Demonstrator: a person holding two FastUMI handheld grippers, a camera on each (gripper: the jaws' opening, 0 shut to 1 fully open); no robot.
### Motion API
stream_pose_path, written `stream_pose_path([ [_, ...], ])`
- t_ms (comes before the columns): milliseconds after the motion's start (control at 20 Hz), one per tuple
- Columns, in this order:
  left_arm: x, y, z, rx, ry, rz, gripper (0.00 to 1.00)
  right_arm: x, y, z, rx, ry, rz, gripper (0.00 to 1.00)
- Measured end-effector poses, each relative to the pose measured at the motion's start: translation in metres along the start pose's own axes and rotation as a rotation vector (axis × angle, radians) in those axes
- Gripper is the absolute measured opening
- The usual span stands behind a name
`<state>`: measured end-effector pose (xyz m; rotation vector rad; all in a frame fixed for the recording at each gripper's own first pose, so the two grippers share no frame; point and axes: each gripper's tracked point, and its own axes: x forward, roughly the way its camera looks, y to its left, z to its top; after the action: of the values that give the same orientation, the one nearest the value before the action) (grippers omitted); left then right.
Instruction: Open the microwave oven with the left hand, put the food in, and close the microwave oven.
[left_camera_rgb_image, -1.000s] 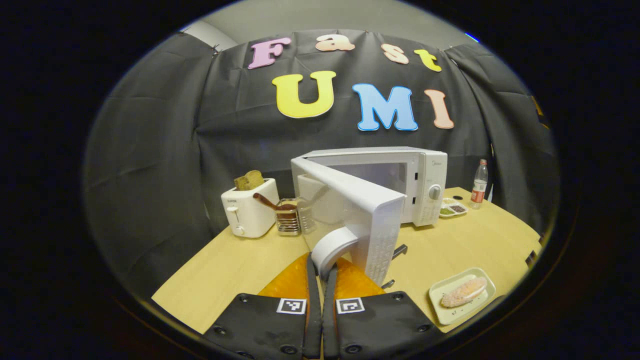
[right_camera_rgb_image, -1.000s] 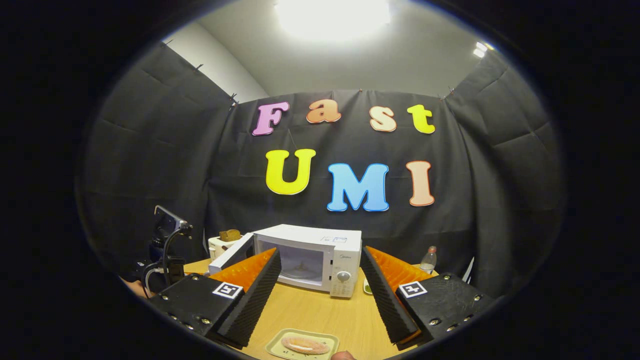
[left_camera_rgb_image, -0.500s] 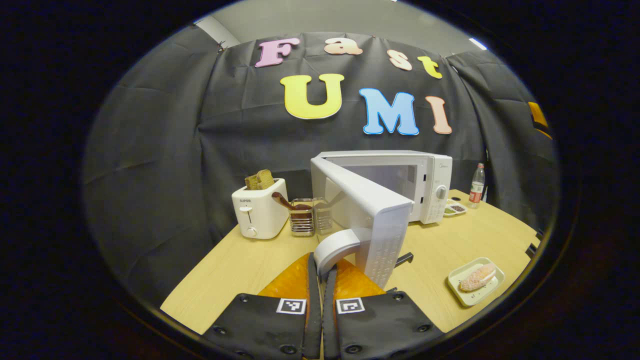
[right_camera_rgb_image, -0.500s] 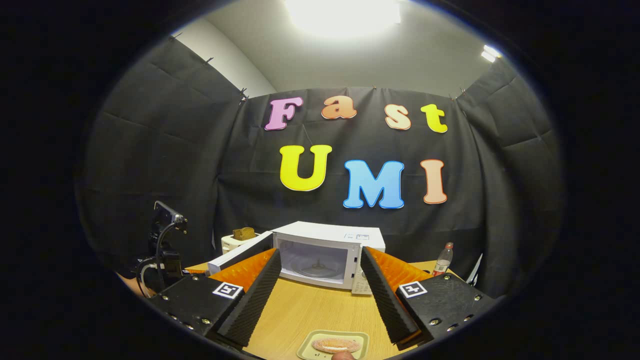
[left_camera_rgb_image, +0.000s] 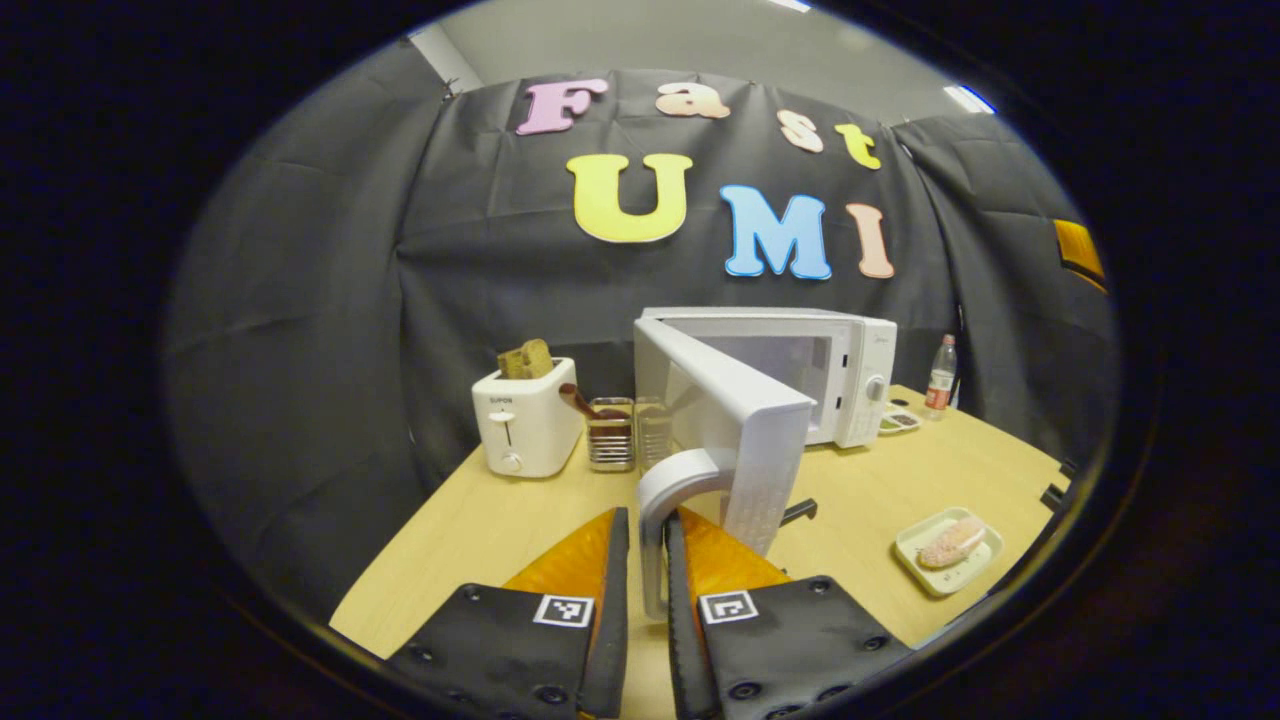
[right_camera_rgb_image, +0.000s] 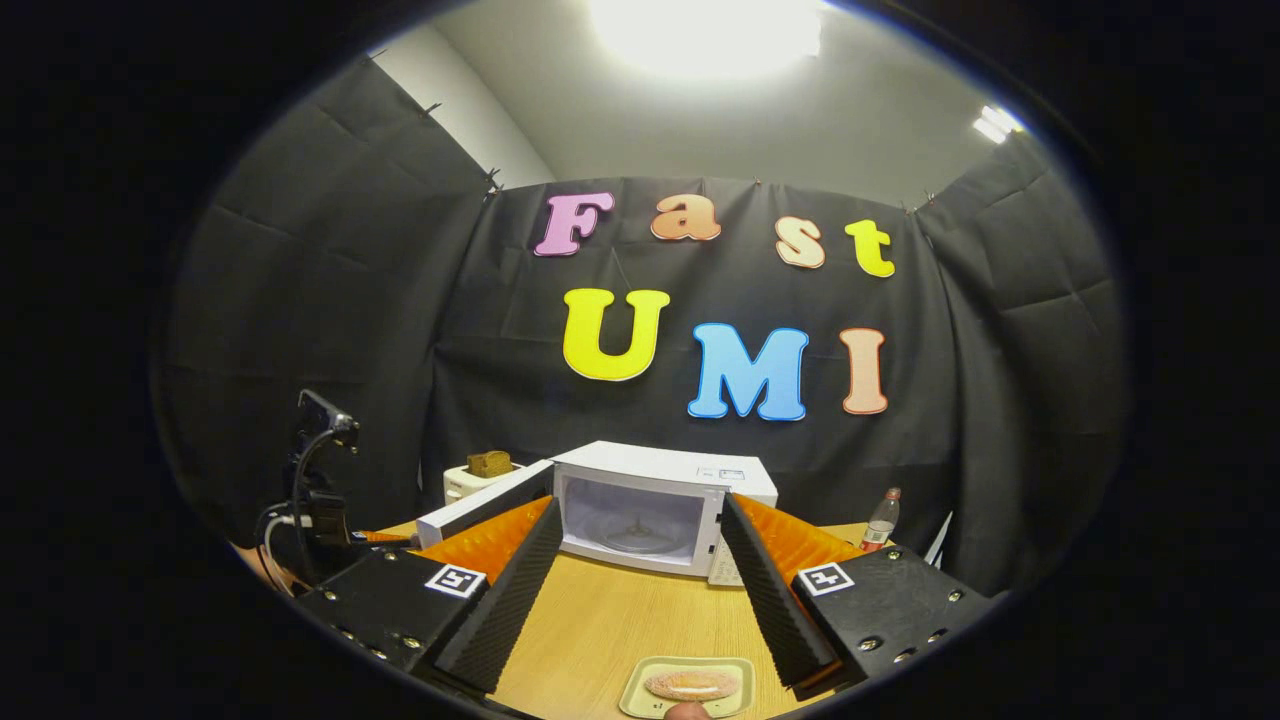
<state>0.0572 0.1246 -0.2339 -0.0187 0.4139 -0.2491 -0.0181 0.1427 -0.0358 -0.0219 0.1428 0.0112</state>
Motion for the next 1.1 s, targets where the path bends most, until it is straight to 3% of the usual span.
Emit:
stream_pose_path([
  [100,-0.014,0.006,0.008,-0.012,-0.023,0.031,0.36,0.000,-0.007,-0.004,-0.019,0.007,-0.004,0.98],
  [350,-0.057,-0.004,0.050,-0.048,-0.115,0.101,0.96,0.012,-0.033,-0.017,-0.021,0.029,0.029,0.98],
  [750,-0.095,-0.057,0.097,-0.012,-0.188,0.165,0.96,0.025,-0.070,-0.059,-0.049,0.102,0.140,0.97],
  [1100,-0.125,-0.083,0.116,-0.010,-0.225,0.221,0.96,0.019,-0.072,-0.116,-0.142,0.223,0.282,0.98],
])
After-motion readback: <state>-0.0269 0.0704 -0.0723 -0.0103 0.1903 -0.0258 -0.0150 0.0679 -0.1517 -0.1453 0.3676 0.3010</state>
